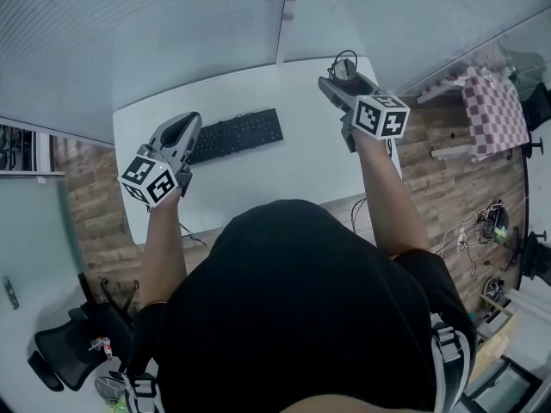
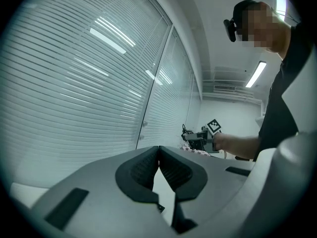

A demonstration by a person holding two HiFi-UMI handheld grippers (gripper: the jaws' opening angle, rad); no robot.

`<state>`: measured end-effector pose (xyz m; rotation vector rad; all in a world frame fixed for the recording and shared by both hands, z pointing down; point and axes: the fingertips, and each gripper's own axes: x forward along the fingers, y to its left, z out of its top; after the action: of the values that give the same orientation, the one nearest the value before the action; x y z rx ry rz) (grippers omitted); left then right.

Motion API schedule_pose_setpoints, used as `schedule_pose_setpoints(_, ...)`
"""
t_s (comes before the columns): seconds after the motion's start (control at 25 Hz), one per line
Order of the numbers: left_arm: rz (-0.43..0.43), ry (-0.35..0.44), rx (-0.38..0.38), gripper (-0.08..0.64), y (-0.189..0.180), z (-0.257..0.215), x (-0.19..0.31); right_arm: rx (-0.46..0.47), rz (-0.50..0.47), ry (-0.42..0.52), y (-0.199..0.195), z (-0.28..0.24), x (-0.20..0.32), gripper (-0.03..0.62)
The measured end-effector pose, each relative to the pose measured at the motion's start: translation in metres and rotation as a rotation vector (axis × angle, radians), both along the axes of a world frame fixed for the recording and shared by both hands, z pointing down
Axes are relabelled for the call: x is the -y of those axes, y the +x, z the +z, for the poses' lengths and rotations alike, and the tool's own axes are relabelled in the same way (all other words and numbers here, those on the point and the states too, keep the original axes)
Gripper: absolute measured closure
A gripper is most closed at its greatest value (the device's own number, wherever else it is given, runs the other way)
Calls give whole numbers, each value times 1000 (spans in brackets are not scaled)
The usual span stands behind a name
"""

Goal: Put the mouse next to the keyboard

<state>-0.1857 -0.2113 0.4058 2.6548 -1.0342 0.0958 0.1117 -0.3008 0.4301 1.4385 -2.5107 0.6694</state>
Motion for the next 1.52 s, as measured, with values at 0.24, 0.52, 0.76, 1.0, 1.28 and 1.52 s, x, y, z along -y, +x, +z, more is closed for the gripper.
schedule_pose_setpoints(0.24, -21, -12, 1, 537, 5, 3, 13, 2, -23, -15, 1, 5, 20, 181)
schedule_pose_setpoints(0.52, -40, -14, 0, 537, 9, 4, 16, -1, -45, -24, 3, 10, 30, 181)
schedule_pose_setpoints(0.76, -63, -31, 6, 537, 7, 11, 22, -2, -63, -43, 3, 21, 41, 181)
schedule_pose_setpoints(1.0, -76, -47, 10, 537, 13, 20, 34, -4, -82, -83, 4, 42, 54, 181)
schedule_pose_setpoints(1.28, -88, -74, 13, 537, 21, 35, 50, -19, -97, -139, 9, 76, 69, 181)
schedule_pose_setpoints(1.52, -88, -94, 11, 537, 36, 46, 72, -28, -98, -197, 20, 112, 87, 181)
